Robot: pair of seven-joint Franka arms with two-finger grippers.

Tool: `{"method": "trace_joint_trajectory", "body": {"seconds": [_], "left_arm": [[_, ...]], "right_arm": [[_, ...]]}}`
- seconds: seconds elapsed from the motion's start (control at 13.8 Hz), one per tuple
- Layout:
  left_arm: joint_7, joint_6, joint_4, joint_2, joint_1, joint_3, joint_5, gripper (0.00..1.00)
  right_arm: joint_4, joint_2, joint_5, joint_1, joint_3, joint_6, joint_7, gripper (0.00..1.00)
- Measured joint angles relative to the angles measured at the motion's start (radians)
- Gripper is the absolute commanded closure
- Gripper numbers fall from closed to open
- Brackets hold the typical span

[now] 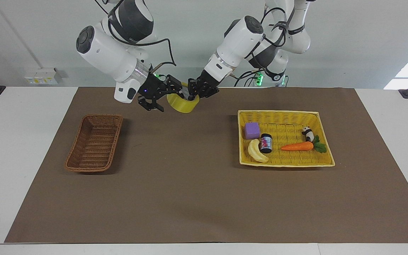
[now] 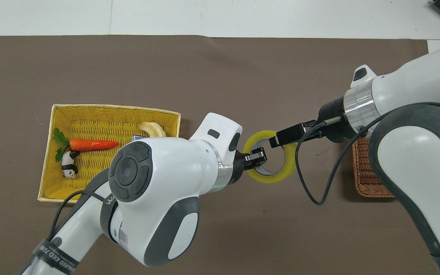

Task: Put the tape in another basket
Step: 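Grasp the tape with the right gripper while the left gripper releases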

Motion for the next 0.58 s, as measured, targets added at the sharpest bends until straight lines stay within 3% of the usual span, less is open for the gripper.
{"method": "trace_joint_trajectory", "body": {"seconds": [0.07,0.14,0.22,0.29,0.36,0.43,0.51,0.58], "left_arm": [[-0.005,0.016,0.003,-0.001,-0.002,0.000,0.000,1.00],[-0.013,0.023,0.006,0.000,-0.004,0.000,0.000,1.00],[-0.019,0.027,0.006,0.002,-0.006,0.000,0.000,1.00],[-0.023,0.034,0.006,0.004,-0.009,0.000,0.000,1.00],[-0.025,0.040,0.006,0.006,-0.012,0.000,0.000,0.84],[-0.026,0.045,0.006,0.008,-0.014,0.000,0.000,0.58],[-0.026,0.051,0.008,0.010,-0.015,0.000,0.000,0.17],[-0.030,0.058,0.011,0.009,-0.015,0.002,-0.001,0.00]], "right_arm": [[-0.008,-0.003,0.000,0.000,0.000,-0.006,-0.006,0.36],[-0.013,-0.005,0.000,0.000,0.000,-0.009,-0.010,0.72],[-0.013,-0.007,0.000,0.001,0.001,-0.011,-0.011,1.00],[-0.013,-0.009,0.000,0.001,0.001,-0.012,-0.011,1.00],[-0.013,-0.010,0.000,0.001,0.001,-0.014,-0.009,1.00],[-0.014,-0.011,0.000,0.000,0.001,-0.015,-0.006,1.00],[-0.015,-0.010,0.000,0.000,0.001,-0.016,0.001,1.00],[-0.018,-0.010,-0.001,-0.005,-0.001,-0.016,0.005,1.00]]}}
